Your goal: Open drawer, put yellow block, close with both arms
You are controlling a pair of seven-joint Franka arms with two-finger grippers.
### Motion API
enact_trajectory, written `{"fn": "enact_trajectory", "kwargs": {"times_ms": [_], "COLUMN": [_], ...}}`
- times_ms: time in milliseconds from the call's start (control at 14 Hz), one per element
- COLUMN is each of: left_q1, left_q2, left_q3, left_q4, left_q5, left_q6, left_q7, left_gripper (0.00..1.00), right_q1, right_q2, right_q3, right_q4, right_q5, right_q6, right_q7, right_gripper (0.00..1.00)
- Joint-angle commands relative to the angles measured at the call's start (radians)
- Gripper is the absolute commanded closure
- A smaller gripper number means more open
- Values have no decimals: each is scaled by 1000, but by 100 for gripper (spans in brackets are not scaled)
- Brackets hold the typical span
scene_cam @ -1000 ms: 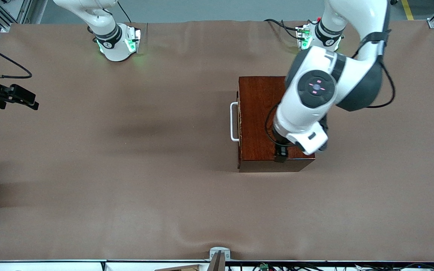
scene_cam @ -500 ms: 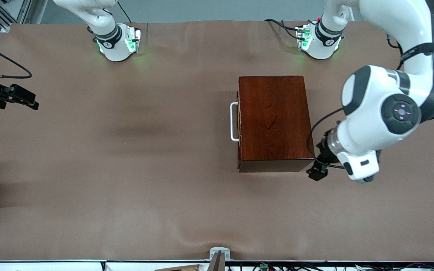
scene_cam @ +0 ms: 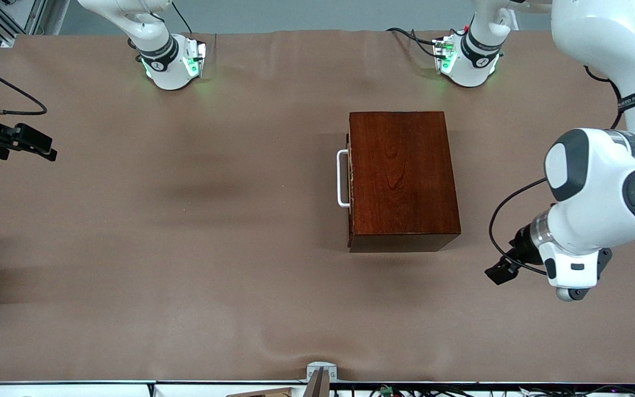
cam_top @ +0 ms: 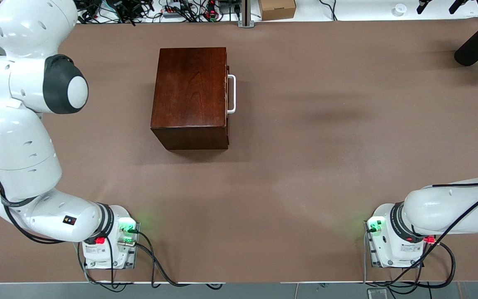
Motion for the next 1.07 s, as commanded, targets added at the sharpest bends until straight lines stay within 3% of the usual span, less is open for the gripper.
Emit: {"fn": "enact_trajectory", "kwargs": {"times_ms": [0,214,571,1000], "left_q1": [45,59,80,131], "left_q2": [-28,-92,-233,-475], "left_q3": [1,1,1,-2], "left_q4": [-59,-156,-346,-614], "left_q5": [2,89,132,178], "left_q6": [-24,-41,-36,-38], "left_q7": [185,298,480,632], "left_gripper": [0,0,0,0], "right_q1": [-8,-8,-8,-8], "right_q2": [-16,-16,-17,-16], "right_q3": [6,6,6,6], "right_q4": [-14,-15,-14,-15], "right_q5": [12,12,12,12], "right_q6": [-3,-3,-3,-3], "right_q7": [15,14,14,14], "right_gripper": [0,0,0,0]}}
